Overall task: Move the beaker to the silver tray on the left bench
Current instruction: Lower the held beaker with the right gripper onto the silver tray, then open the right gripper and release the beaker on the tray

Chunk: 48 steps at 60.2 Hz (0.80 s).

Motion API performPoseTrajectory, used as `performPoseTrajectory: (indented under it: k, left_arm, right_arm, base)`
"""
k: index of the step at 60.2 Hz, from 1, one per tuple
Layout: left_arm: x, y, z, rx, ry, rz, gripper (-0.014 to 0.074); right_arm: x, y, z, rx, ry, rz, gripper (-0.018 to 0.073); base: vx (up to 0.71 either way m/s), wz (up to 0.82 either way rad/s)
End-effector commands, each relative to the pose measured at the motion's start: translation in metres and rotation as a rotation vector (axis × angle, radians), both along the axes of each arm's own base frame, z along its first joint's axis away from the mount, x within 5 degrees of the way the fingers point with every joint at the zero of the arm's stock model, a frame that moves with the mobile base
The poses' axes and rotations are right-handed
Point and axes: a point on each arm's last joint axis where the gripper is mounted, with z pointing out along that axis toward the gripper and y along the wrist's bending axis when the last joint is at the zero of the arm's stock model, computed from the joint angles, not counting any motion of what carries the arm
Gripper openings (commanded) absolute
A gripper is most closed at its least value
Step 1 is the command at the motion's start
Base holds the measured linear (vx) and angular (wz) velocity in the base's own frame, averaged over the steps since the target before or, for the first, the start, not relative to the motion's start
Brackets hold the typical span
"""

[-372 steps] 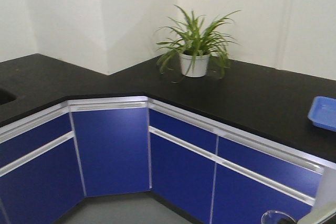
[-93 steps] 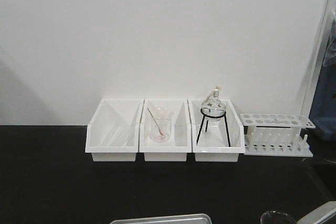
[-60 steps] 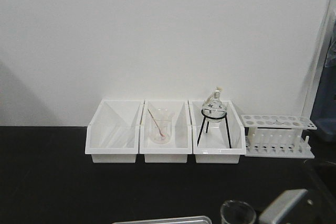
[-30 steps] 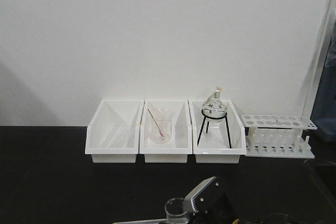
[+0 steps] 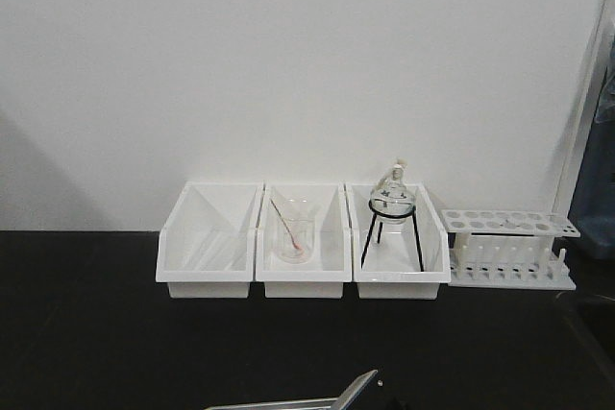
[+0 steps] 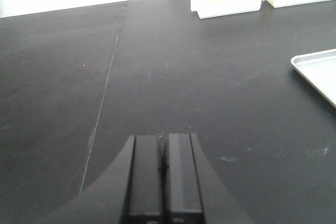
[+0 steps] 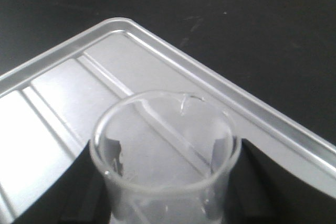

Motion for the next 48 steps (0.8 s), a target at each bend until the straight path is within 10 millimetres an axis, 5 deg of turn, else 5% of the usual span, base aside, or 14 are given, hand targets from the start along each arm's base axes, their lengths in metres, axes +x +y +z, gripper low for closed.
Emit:
performPoseTrajectory:
  k: [1,26,36,48]
  left_arm:
    - [0.002,-0.001,0.000,-0.007,-0.062,-0.008,0.0001]
    - [0.002,-0.001,0.000,-0.007,-0.062,-0.008,0.0001]
    - [0.002,-0.001,0.000,-0.007,-0.062,-0.008,0.0001]
    - [0.002,-0.001,0.000,-0.007,-0.062,-0.008,0.0001]
  right_arm:
    - [0.008,0.005,0.027,0.096,-0.104,-0.002,0.0126]
    - [0.008,0.005,0.030,0.150,-0.051,-0.036,0.0701]
    - [0.007,0.004,0.057,0.188,-0.097,-0.050,0.0720]
    - [0.000,-0.003,0.115,0.245,-0.224,-0.076,0.0669]
  base:
    - [0.00,0.00]
    - [0.00,0.00]
    - [0.00,0.00]
    - [0.00,0.00]
